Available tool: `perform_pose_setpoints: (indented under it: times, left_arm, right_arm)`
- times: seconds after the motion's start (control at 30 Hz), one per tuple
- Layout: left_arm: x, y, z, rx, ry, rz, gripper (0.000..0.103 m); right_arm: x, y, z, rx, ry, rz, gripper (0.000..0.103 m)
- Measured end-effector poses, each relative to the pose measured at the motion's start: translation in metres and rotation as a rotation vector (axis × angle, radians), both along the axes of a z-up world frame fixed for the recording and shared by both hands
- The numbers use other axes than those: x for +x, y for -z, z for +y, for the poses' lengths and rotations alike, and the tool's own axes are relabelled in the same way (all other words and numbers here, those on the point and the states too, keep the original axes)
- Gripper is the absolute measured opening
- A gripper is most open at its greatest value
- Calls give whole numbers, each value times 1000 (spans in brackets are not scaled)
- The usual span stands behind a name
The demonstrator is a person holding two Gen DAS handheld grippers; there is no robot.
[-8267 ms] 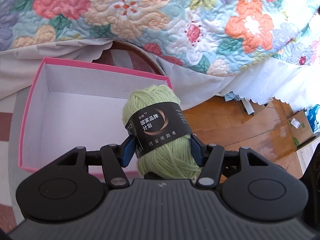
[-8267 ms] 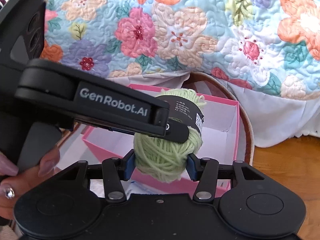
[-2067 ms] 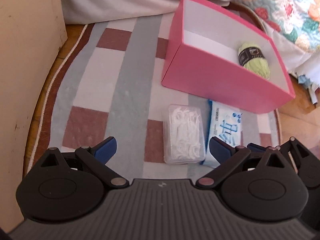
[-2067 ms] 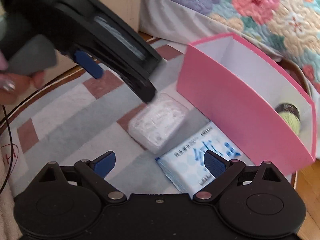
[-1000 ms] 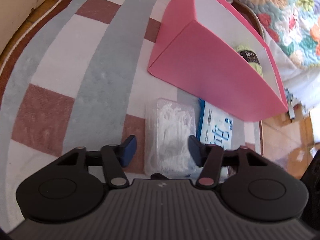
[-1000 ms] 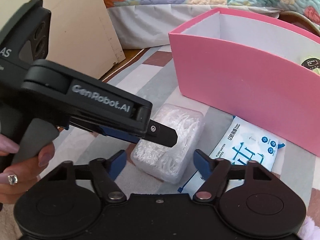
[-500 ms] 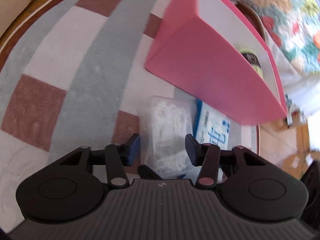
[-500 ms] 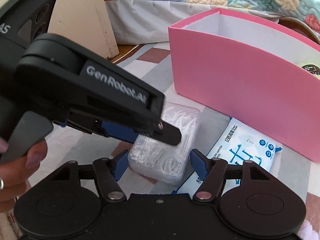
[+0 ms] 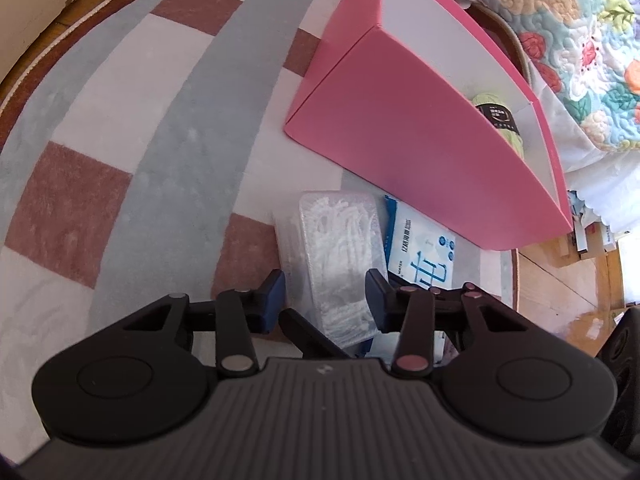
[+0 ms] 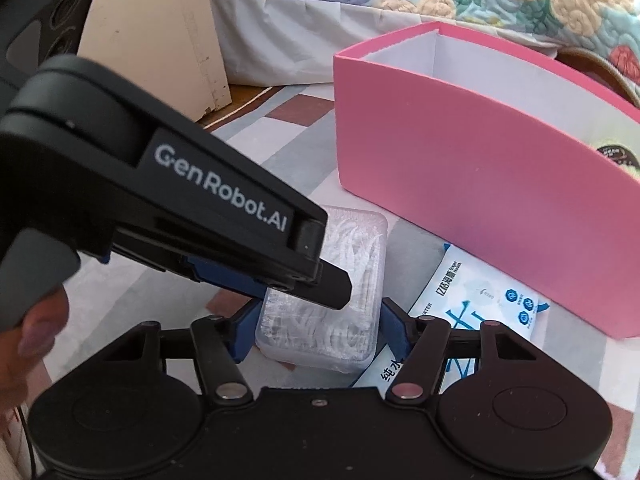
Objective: Organize objects
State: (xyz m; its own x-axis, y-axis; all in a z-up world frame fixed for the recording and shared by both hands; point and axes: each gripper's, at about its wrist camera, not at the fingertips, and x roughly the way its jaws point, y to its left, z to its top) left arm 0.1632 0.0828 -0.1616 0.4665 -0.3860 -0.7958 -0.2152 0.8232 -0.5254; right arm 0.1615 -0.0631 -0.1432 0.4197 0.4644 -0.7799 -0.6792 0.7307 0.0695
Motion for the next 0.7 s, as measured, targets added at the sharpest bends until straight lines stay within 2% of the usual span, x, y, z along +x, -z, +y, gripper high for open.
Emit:
perform_pose_setpoints:
  times: [0.23,0.7]
  left_arm:
    - [-9,-16,-13,20,48,-28,41]
    - [-33,-42,-27,29,94,-109,40]
  right_arm:
    - [-6,-13,-15,44,2,-8,67]
    - [-27,-39,-11,6,-25,-81,66]
